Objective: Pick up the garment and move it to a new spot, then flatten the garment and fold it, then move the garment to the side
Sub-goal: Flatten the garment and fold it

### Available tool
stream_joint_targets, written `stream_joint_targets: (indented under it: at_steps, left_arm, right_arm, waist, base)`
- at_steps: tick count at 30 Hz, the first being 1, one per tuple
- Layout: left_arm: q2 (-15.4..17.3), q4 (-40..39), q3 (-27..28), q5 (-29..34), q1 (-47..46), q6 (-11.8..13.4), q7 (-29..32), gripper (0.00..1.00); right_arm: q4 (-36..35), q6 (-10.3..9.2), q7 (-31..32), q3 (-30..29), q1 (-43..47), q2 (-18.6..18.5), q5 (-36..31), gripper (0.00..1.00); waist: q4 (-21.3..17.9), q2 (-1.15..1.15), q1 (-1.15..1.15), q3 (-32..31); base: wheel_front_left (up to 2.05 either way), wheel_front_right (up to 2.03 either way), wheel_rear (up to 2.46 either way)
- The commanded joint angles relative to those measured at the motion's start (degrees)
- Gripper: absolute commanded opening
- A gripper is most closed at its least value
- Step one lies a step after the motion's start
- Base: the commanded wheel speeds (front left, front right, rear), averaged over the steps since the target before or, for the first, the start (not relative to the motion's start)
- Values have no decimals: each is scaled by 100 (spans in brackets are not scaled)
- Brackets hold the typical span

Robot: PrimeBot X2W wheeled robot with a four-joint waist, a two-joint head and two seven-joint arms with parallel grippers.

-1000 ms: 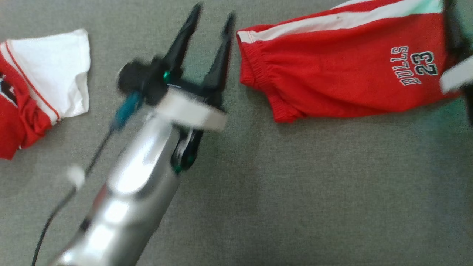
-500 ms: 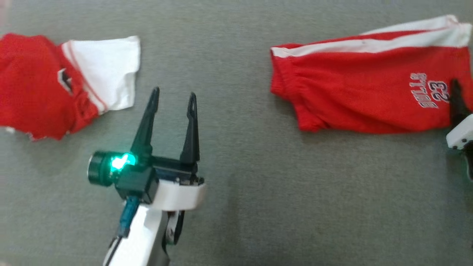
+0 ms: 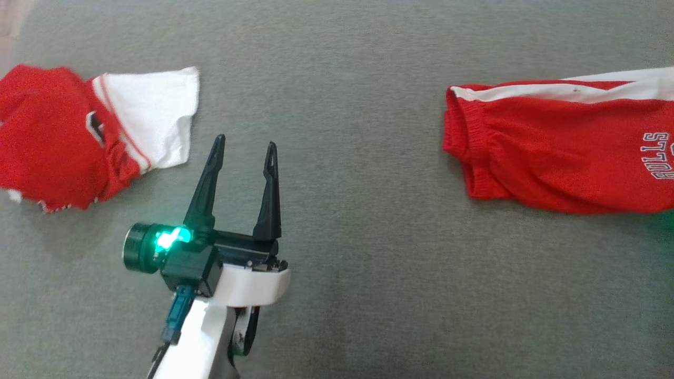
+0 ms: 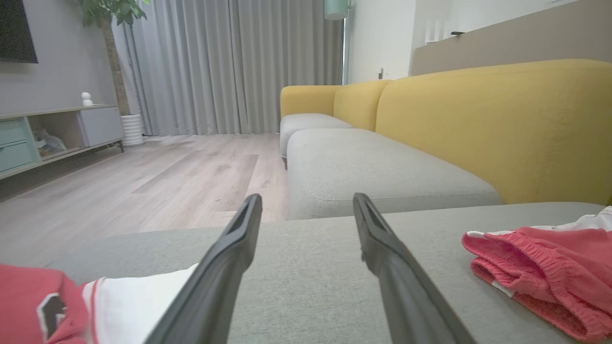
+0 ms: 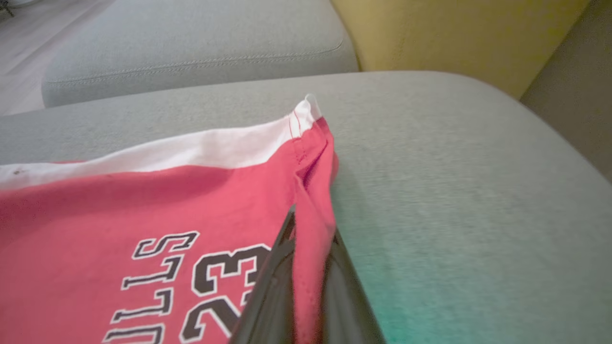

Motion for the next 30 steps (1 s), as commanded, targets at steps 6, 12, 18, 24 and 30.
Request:
stream_joint_targets:
  at_steps: [6,12,18,24,30]
  left_arm:
    - [3,-112,226,-20,38,-141,-29,100]
    - [3,-33,215,-54,60,-197,-29,100]
    - [2,23,156,-145,55,-218,-29,100]
    - [2,76,102,-258,92,-173,-29,100]
    - [2,89,192,-239,315,-95,-29,100]
  right_arm:
    - [-946,37,-331,210,-8,26,-185,0]
    - [-2208,37,-251,605,48,468,-516,0]
    - [-2941,37,15,1155,233,1009,-620,0]
    - [-3069,37,-4,1667,509,1483,-369,100]
    - [-3252,37,-778,856,893,1352,-592,100]
  waist:
    - [-385,0,0,-153]
    - [-445,0,0,-262]
    - [-312,0,0,-333]
    - [-129,0,0,-455]
    - [-126,0,0,-812]
  base:
    - [0,0,0]
    - [0,0,0]
    - [0,0,0]
    - [0,0,0]
    - [0,0,0]
